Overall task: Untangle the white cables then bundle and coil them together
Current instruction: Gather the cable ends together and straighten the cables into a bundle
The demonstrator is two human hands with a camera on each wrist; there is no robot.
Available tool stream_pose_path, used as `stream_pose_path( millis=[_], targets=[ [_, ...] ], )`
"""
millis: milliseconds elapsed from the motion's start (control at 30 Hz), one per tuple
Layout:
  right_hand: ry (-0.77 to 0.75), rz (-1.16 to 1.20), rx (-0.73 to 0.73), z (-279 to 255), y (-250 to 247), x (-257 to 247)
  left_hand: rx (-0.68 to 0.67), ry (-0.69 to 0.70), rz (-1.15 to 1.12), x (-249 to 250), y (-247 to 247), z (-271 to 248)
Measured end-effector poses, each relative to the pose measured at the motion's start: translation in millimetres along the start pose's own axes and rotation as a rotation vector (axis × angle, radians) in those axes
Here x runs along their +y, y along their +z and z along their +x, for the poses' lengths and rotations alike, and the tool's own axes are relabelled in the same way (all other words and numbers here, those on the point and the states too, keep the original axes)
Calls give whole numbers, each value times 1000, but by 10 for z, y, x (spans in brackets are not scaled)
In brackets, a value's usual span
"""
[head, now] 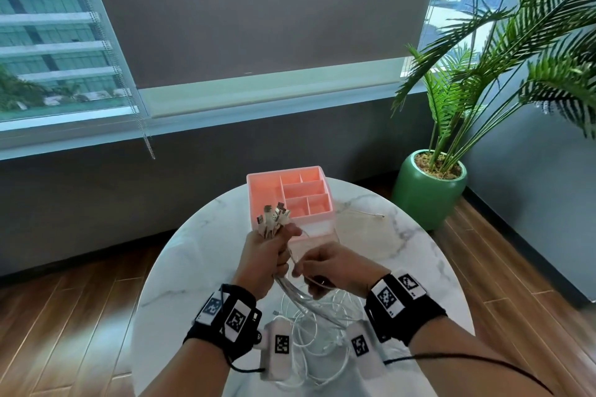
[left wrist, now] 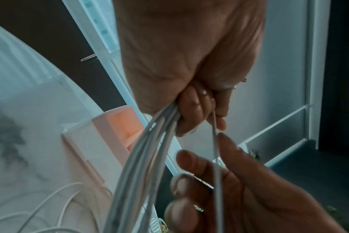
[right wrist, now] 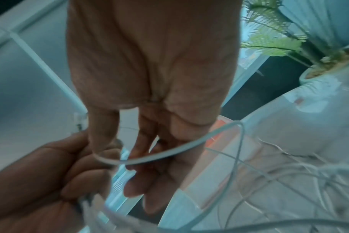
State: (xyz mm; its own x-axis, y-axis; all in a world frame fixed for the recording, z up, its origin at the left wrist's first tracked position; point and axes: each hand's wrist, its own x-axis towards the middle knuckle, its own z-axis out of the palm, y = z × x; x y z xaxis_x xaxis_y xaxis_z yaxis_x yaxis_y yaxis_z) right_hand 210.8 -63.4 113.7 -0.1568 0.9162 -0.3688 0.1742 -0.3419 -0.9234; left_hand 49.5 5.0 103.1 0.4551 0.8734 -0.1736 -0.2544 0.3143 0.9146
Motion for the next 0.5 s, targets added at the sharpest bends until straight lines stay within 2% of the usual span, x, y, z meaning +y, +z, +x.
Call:
stream_pose_path(
  millis=[100,133,167,267,300,367,433,500],
  targets=[
    [-18,366,317,123,-66,79,-33,-23,50,-11,-15,-18],
    [-28,387,397,166,-97,104,-47,-23,65,-5,-14,-26],
    [-10,302,430,202,-116,139,-62,-21,75,1,-14,-36],
    [139,-34,352,294,-81,250,-132,-19,68,41,-16,-71],
    [187,-54,375,337,-80,288,-158,-21,56,60,-22,-88],
    [261,-36,524,420,-131,355,-199,-23,17,105,-48,-119],
    [283,-137,645,487,-231,401,-212,-6,-35,148,-98,-139],
    [206,-176,642,501,-337,400,-191,21,-71,179,-162,-144]
  ],
)
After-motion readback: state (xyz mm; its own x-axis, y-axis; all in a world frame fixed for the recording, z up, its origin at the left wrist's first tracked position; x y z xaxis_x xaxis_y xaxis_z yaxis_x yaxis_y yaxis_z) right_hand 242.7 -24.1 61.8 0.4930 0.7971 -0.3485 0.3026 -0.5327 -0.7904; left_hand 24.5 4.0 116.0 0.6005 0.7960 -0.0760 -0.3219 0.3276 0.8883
